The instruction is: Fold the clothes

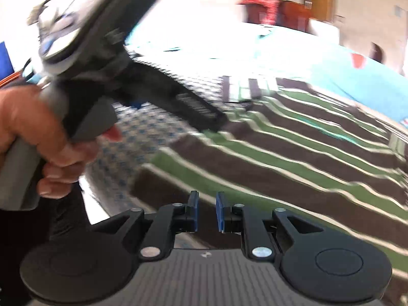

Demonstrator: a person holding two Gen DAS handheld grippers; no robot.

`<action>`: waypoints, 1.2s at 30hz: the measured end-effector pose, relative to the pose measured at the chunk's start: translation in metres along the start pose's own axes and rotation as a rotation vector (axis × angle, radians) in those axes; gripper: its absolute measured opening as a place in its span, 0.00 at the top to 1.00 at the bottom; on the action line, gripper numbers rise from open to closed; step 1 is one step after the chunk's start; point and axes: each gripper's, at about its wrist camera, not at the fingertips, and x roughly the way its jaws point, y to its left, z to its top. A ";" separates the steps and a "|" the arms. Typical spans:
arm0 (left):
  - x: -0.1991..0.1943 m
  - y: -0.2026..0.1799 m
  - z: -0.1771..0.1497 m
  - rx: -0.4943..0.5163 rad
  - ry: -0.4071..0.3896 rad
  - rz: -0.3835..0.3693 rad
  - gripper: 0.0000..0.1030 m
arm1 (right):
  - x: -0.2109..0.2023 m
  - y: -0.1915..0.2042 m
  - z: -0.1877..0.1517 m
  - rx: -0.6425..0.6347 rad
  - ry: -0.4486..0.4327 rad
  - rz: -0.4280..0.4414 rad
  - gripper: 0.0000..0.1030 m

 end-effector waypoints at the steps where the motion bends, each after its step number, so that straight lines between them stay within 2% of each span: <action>1: 0.002 -0.003 0.001 0.006 0.005 -0.009 0.00 | -0.003 -0.008 0.000 0.024 -0.001 -0.023 0.84; 7: 0.014 -0.019 0.012 0.039 0.010 -0.037 0.00 | -0.033 -0.059 -0.006 0.194 -0.009 -0.191 0.83; 11: 0.020 -0.029 0.020 0.062 0.003 -0.054 0.00 | -0.042 -0.096 -0.016 0.310 0.009 -0.338 0.78; 16: 0.023 -0.041 0.021 0.079 -0.001 -0.076 0.00 | -0.057 -0.133 -0.029 0.441 0.035 -0.525 0.76; 21: 0.026 -0.049 0.019 0.097 0.000 -0.090 0.00 | -0.066 -0.160 -0.045 0.532 0.066 -0.661 0.64; 23: 0.027 -0.051 0.019 0.103 0.001 -0.094 0.00 | -0.066 -0.167 -0.050 0.573 0.078 -0.664 0.59; 25: 0.028 -0.052 0.017 0.110 0.002 -0.092 0.00 | -0.064 -0.173 -0.056 0.622 0.080 -0.647 0.58; 28: 0.029 -0.053 0.014 0.122 0.003 -0.086 0.00 | -0.064 -0.175 -0.057 0.630 0.076 -0.638 0.59; 30: 0.030 -0.054 0.012 0.125 0.004 -0.085 0.00 | -0.065 -0.174 -0.057 0.634 0.063 -0.607 0.77; 34: 0.031 -0.053 0.008 0.129 0.007 -0.078 0.00 | -0.066 -0.173 -0.057 0.648 0.050 -0.580 0.91; 36: 0.033 -0.052 0.007 0.122 0.015 -0.081 0.00 | -0.067 -0.175 -0.058 0.672 0.038 -0.583 0.93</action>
